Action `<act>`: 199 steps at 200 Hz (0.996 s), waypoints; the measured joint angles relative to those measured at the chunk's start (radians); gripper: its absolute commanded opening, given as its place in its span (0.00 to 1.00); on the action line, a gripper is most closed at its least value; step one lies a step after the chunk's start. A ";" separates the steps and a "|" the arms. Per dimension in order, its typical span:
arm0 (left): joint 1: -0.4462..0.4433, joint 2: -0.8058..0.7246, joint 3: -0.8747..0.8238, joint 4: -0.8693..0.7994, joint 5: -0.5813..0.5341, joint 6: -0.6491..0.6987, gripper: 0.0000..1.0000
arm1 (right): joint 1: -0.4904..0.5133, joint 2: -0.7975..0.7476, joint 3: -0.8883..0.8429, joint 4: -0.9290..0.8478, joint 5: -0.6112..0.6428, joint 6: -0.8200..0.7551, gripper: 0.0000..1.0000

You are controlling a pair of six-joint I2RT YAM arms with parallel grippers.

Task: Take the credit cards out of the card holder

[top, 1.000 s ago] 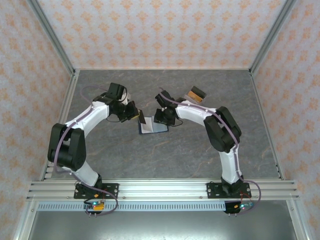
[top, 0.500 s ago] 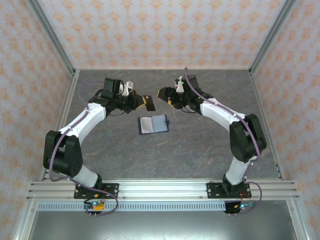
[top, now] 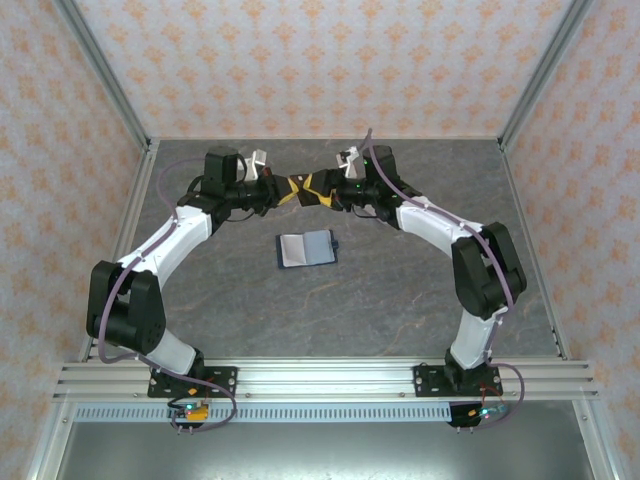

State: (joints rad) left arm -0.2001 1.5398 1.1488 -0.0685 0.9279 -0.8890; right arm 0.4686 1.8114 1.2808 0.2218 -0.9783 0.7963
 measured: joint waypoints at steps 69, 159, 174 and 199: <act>0.013 0.000 -0.007 0.005 0.007 -0.008 0.02 | -0.006 0.000 0.000 0.029 -0.018 0.008 0.09; 0.059 0.004 0.045 -0.454 -0.283 0.218 0.66 | -0.102 -0.088 0.114 -0.470 0.467 -0.485 0.00; 0.072 0.004 0.045 -0.515 -0.355 0.251 0.72 | -0.126 -0.109 0.114 -0.513 0.582 -0.604 0.00; 0.085 0.004 0.045 -0.572 -0.423 0.291 0.83 | -0.169 -0.113 0.114 -0.538 0.740 -0.794 0.00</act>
State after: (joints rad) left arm -0.1150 1.5436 1.1942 -0.6407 0.5049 -0.5980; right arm 0.2993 1.6981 1.3949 -0.3161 -0.2382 0.0025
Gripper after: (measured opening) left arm 0.788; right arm 0.048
